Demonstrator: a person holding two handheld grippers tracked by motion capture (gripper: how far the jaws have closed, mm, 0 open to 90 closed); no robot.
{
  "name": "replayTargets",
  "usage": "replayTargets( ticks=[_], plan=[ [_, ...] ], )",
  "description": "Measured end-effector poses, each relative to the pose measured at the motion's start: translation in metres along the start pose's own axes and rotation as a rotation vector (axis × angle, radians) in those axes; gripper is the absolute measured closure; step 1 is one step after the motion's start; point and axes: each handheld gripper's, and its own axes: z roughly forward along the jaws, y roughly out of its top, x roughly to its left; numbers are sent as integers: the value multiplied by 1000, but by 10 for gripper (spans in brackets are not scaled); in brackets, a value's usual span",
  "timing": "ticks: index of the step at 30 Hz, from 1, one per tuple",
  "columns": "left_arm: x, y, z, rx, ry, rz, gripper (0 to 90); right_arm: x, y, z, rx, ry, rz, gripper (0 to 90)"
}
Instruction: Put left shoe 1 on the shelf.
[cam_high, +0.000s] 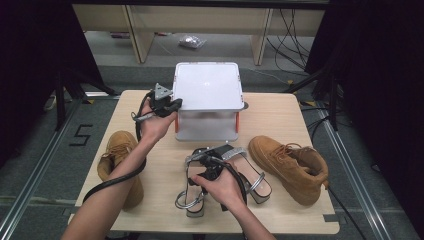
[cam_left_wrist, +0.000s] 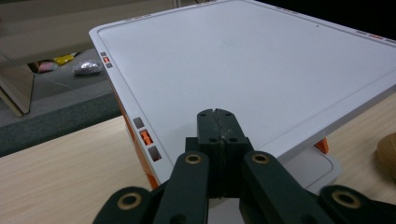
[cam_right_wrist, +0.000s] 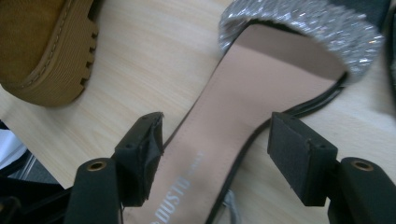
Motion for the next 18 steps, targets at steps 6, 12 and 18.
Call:
replayTargets(
  ticks=[6, 12, 18],
  plan=[
    [0, -2, 0, -11, 4, 29, 897, 1, -1, 16, 45, -12, 6, 355],
    [-2, -3, 0, -10, 10, 50, 898, 5, 0, 22, 81, -13, 105, 323],
    [0, -2, 1, -4, 2, 36, 898, 3, 2, 28, 101, -27, 94, 261]
  ],
)
